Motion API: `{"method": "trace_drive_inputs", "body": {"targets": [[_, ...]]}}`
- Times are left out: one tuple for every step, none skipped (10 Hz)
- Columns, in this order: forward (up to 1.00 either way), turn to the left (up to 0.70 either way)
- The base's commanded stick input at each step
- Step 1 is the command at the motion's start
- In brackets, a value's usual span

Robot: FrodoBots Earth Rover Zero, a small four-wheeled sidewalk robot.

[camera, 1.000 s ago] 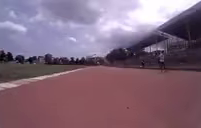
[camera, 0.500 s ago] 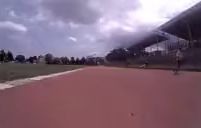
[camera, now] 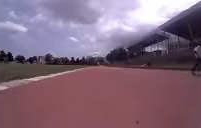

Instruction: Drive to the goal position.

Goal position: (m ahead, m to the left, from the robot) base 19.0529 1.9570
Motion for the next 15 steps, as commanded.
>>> {"method": "trace_drive_inputs", "body": {"targets": [[0.45, 0.0], [0.45, 0.0], [0.45, 0.0], [0.45, 0.0], [0.45, 0.0], [0.45, 0.0], [0.45, 0.0], [0.45, 0.0], [0.45, 0.0], [0.45, 0.0], [0.45, 0.0], [0.45, 0.0], [0.45, 0.0], [0.45, 0.0], [0.45, 0.0]]}}
